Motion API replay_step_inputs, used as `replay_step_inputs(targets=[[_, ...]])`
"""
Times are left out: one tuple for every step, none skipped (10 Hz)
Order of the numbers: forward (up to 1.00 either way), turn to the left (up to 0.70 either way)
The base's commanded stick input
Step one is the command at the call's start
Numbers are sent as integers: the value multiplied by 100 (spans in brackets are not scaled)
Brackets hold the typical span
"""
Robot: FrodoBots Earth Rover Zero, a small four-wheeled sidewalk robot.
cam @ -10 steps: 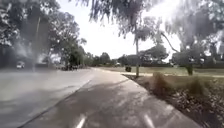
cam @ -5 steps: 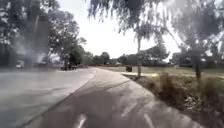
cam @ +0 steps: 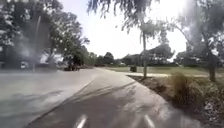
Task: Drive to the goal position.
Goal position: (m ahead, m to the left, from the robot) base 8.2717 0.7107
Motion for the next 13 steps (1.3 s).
replay_step_inputs(targets=[[70, 0], [70, 0], [70, 0], [70, 0], [70, 0], [70, 0], [70, 0], [70, 0], [70, 0], [70, 0], [70, 0], [70, 0], [70, 0]])
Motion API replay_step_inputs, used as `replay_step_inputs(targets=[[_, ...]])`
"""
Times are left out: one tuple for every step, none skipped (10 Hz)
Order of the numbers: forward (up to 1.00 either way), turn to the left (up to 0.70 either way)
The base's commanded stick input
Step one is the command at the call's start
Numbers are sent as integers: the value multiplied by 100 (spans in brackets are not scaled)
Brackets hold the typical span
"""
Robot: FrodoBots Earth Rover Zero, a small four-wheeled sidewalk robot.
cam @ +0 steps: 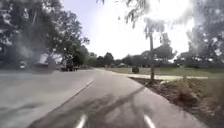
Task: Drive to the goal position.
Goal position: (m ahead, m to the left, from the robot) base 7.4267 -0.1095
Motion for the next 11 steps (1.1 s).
replay_step_inputs(targets=[[70, 0], [70, 0], [70, 8], [70, 23], [70, 17], [70, 8], [70, 0], [70, 0], [70, 0], [70, 0], [70, 0]])
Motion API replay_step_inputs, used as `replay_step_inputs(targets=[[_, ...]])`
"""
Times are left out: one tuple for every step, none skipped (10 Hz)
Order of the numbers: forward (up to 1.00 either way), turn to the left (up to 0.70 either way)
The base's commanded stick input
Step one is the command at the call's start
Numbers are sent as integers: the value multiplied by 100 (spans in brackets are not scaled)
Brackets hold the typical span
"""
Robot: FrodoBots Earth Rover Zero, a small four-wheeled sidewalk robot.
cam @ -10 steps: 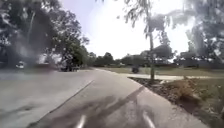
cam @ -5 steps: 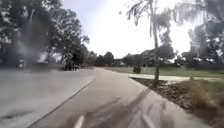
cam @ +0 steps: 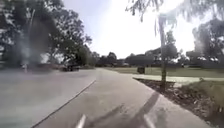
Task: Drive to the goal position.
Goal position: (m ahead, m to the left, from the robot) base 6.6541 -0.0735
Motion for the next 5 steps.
replay_step_inputs(targets=[[70, 0], [70, 0], [70, 0], [70, 0], [70, 0]])
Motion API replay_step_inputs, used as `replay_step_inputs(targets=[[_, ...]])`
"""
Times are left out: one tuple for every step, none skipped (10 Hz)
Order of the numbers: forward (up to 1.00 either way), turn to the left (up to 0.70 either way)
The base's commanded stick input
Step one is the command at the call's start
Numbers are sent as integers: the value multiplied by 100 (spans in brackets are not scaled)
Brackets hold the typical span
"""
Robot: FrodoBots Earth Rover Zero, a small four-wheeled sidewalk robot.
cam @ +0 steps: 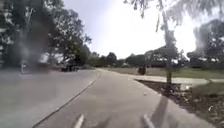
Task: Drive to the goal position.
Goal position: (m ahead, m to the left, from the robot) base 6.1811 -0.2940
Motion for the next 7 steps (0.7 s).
replay_step_inputs(targets=[[70, 0], [70, 0], [70, 0], [70, 0], [70, 0], [70, 0], [70, 0]])
